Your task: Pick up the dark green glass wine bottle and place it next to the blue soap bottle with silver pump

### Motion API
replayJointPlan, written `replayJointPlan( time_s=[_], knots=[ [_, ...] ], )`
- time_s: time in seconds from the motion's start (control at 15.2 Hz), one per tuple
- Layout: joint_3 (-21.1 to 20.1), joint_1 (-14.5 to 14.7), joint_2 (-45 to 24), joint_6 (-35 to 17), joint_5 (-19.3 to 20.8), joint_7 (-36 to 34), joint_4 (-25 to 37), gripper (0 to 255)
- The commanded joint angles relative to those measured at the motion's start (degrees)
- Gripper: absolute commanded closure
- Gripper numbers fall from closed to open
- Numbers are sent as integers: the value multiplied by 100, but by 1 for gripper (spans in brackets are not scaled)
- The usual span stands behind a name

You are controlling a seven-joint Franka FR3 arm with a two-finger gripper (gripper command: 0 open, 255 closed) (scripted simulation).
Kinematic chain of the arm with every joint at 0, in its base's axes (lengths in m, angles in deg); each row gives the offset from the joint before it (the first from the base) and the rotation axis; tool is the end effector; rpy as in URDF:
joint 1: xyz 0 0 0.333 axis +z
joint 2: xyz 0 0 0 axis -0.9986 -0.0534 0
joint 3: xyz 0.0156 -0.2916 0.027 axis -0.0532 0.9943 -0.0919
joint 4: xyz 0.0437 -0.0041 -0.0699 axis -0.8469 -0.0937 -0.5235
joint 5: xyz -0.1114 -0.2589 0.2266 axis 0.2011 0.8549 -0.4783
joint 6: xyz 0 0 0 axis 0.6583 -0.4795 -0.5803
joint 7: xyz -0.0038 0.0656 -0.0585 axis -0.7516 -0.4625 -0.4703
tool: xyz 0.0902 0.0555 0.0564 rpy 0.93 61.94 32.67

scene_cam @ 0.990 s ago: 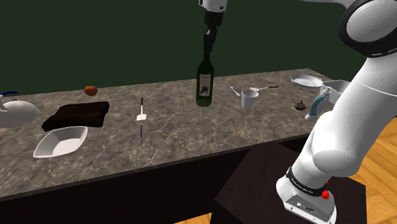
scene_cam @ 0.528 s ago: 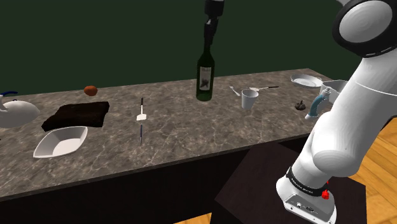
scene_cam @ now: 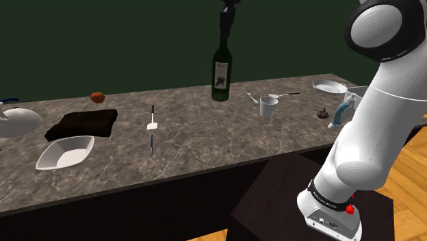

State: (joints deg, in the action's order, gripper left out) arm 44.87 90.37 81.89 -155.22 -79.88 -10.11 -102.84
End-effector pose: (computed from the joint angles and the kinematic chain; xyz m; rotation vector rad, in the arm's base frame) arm 0.5174 -0.0802 0.6683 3.0664 0.5723 0.1739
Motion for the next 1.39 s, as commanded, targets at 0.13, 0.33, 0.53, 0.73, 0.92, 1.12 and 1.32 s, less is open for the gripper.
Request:
replayJointPlan(
  time_s=[0.13,0.33,0.53,0.73,0.92,1.12,1.32],
  knots=[
    [23,-36,-226,409,-63,25,630,255],
    [46,-80,-454,755,-129,49,1197,255],
    [73,-150,-748,1150,-222,77,1877,255],
    [109,-206,-652,1247,-217,170,1876,255],
    [198,-272,6,1023,-69,414,1005,255],
    [302,-376,535,905,56,673,369,255],
    [426,-496,981,851,173,951,-119,255]
  ],
)
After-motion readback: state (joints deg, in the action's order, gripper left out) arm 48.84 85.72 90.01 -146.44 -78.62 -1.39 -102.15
